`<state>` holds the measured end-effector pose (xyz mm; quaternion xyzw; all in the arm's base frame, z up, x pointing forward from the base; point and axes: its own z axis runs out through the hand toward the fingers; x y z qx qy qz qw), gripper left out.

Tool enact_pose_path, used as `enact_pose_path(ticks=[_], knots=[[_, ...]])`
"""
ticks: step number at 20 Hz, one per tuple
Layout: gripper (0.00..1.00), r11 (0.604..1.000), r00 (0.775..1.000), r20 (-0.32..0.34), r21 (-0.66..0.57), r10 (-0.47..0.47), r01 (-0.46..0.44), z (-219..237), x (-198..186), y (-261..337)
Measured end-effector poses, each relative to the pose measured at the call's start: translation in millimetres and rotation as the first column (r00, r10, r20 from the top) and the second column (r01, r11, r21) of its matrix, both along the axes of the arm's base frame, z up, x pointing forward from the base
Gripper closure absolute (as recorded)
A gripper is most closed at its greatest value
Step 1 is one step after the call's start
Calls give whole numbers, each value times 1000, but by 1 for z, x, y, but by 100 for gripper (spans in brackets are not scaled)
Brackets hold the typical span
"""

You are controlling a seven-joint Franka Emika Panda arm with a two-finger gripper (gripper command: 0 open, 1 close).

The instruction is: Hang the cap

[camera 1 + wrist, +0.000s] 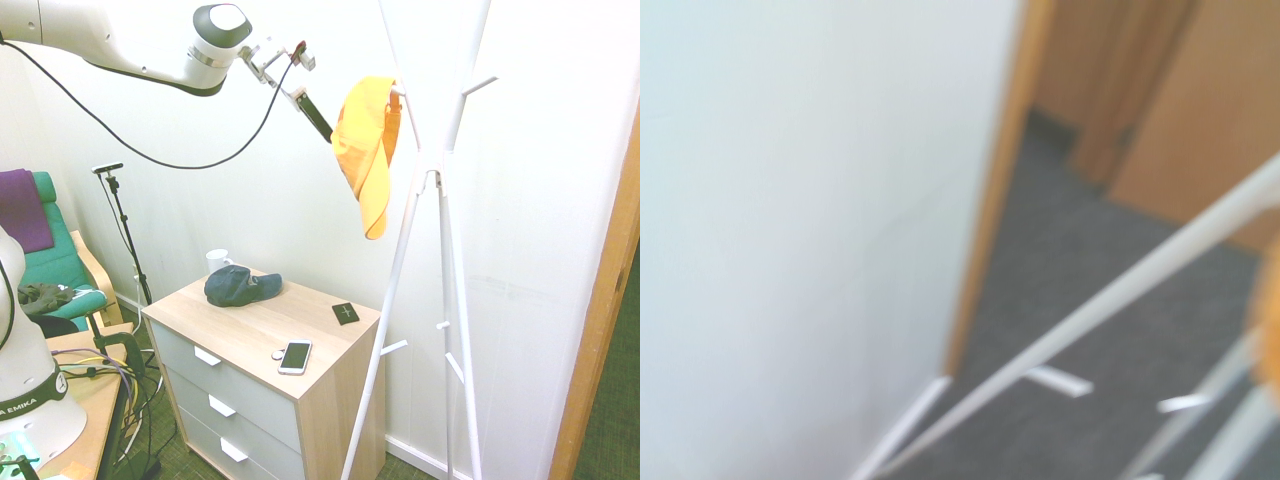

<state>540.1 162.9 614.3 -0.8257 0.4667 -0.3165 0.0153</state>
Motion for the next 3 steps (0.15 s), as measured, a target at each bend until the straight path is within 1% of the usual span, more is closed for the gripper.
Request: enact_pose_path(ticks=[2,3], knots=[[0,993,998,-12,97,62,-61,-9,0,5],[0,988,996,-19,127,88,-85,-15,1,6]])
